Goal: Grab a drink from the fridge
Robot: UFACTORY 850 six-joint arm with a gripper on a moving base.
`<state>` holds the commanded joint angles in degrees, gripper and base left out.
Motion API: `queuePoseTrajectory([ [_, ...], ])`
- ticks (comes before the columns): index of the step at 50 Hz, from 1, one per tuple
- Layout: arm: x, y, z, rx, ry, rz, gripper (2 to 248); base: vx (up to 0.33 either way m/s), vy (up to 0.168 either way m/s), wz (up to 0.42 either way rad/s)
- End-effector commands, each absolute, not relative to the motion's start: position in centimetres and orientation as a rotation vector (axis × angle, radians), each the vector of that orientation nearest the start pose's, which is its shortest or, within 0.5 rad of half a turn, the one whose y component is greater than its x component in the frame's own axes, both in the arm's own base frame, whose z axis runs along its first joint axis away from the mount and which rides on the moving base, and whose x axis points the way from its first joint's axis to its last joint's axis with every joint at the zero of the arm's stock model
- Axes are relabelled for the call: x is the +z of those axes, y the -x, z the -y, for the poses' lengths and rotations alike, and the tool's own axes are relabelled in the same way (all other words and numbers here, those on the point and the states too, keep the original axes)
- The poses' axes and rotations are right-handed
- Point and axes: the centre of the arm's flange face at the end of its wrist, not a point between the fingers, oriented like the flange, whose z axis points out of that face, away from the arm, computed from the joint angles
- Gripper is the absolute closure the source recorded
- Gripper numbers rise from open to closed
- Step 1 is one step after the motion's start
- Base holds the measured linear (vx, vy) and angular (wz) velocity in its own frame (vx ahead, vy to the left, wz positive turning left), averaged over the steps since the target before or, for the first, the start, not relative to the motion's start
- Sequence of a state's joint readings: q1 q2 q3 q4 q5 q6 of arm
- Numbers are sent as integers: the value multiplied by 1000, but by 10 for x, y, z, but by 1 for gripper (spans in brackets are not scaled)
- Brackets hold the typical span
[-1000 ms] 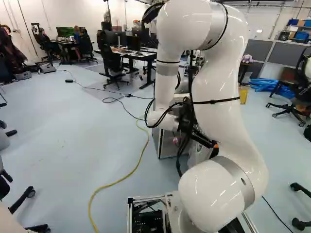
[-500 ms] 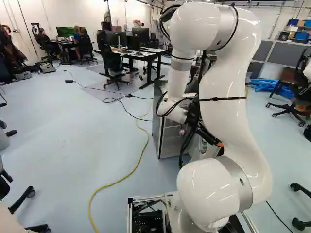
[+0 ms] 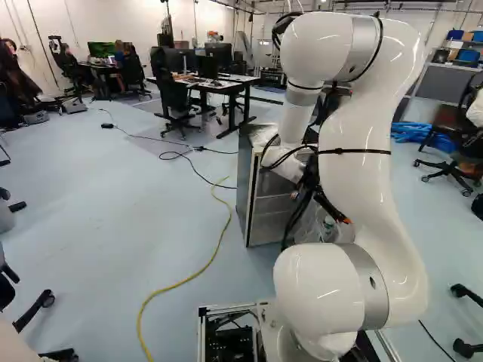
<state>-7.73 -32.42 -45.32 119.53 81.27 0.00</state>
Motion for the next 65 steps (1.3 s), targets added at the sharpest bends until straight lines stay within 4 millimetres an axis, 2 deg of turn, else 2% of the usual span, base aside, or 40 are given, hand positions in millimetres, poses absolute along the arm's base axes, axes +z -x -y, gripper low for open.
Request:
queuePoseTrajectory([
  [46,307,-430,261,735,-391,1929,3,0,0,0],
  [55,307,-430,267,732,-376,1935,3,0,0,0],
  [65,305,-422,255,745,-424,1908,3,0,0,0],
])
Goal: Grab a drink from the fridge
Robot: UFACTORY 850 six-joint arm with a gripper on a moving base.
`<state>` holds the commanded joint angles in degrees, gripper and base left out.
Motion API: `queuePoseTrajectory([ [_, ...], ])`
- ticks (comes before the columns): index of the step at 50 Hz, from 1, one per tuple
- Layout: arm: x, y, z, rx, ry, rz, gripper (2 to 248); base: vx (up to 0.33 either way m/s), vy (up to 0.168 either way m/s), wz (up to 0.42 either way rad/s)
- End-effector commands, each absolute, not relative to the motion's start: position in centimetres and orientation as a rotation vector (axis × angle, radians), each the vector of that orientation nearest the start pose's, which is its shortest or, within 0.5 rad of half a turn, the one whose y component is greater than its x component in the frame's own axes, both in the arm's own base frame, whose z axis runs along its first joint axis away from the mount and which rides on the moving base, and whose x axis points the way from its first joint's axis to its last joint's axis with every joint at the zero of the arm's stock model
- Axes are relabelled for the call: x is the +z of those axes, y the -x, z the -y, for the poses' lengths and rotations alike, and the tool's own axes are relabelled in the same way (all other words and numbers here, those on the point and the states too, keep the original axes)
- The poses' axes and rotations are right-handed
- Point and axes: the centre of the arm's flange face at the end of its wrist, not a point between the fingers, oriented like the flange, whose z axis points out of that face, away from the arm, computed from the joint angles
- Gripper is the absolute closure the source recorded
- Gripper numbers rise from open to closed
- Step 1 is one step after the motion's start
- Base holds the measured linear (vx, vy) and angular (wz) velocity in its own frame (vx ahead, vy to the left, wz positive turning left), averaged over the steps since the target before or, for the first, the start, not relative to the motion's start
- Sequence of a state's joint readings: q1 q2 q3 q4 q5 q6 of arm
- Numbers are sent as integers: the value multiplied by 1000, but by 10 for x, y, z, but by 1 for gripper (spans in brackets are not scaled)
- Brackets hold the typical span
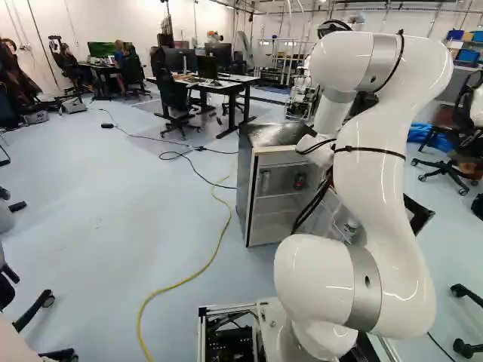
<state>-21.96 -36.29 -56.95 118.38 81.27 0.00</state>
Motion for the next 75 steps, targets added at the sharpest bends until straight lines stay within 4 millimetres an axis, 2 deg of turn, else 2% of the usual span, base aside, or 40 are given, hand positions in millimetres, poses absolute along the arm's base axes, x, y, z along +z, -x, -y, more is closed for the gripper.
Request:
queuePoseTrajectory([
  [30,303,-388,199,978,-797,1655,3,0,0,0],
  [61,309,-345,139,1246,-1184,1338,3,0,0,0],
  [75,311,-328,119,1357,-1342,1208,3,0,0,0],
])
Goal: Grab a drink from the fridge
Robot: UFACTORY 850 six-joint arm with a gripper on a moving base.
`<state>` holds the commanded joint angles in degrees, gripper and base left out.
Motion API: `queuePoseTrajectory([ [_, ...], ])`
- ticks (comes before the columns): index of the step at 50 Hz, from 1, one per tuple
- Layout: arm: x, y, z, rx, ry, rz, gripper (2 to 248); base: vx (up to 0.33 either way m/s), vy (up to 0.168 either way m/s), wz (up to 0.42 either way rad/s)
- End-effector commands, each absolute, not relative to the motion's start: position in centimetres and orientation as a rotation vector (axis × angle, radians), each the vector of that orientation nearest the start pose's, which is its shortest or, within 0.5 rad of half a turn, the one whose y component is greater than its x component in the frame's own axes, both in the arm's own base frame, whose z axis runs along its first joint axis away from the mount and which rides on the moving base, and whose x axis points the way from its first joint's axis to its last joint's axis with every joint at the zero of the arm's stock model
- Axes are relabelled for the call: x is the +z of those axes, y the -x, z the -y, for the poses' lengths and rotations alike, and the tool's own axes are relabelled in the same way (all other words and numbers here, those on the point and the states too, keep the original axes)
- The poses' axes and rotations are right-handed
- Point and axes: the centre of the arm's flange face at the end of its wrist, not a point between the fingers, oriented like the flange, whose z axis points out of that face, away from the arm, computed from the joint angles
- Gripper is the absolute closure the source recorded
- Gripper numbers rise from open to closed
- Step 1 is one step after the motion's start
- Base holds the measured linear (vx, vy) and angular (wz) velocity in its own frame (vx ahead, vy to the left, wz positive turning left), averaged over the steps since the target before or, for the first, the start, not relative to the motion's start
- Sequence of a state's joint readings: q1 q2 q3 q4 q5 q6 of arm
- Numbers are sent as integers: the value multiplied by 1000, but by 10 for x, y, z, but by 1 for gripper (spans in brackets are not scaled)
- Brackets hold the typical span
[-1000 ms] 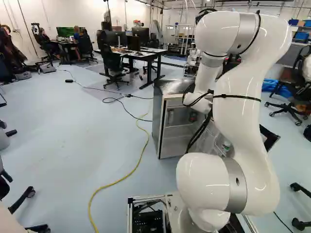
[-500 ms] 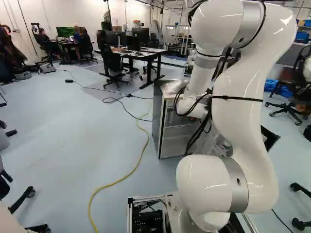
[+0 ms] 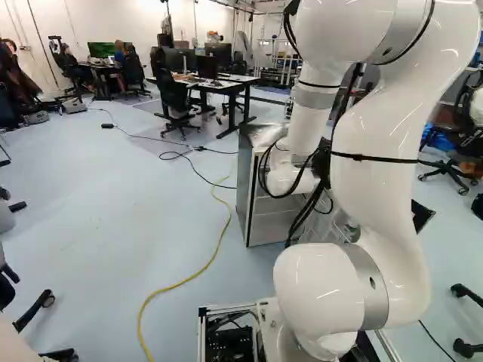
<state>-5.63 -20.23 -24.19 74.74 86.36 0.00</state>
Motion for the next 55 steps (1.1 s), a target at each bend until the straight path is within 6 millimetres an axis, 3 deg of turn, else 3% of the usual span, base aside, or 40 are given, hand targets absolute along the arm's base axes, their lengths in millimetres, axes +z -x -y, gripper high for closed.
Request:
queuePoseTrajectory([
  [23,312,-336,110,1518,-1531,1047,3,0,0,0],
  [55,274,-361,93,1617,-1873,789,3,0,0,0],
])
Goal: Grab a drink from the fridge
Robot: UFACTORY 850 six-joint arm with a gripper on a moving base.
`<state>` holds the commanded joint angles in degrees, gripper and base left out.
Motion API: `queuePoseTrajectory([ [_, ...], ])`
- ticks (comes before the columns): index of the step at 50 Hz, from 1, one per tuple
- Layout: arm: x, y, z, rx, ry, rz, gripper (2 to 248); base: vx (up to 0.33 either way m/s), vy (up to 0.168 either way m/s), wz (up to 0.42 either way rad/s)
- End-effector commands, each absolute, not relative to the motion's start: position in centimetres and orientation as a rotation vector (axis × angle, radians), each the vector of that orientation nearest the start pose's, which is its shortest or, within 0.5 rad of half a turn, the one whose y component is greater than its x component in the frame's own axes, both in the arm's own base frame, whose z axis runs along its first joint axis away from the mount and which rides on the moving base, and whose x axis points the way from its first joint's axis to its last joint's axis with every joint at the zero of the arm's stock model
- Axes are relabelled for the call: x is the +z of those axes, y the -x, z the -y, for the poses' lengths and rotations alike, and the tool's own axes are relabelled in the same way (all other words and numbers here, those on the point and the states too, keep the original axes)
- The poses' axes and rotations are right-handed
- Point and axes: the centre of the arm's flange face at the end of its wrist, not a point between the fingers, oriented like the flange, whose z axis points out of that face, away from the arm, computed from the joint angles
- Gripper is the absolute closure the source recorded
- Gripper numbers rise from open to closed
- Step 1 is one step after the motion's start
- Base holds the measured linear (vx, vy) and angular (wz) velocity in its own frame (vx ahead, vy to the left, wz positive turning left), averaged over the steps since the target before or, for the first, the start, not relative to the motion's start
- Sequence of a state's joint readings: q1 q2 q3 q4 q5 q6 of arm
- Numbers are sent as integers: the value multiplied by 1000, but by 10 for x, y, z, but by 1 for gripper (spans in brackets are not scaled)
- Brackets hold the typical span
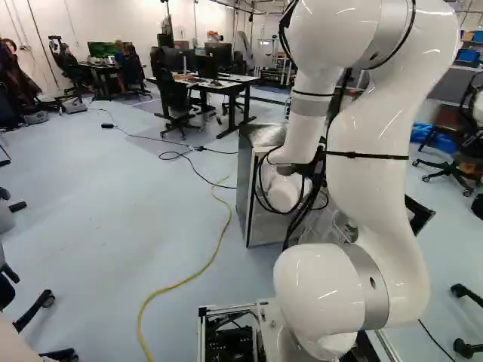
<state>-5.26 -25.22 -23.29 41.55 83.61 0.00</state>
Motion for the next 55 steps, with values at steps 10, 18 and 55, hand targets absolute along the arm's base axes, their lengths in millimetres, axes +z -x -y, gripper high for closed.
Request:
queuePoseTrajectory([
  [10,261,-368,86,1637,-1983,704,3,0,0,0],
  [18,251,-373,80,1650,-2064,636,3,0,0,0],
  [55,240,-368,90,1535,-2043,738,3,0,0,0],
])
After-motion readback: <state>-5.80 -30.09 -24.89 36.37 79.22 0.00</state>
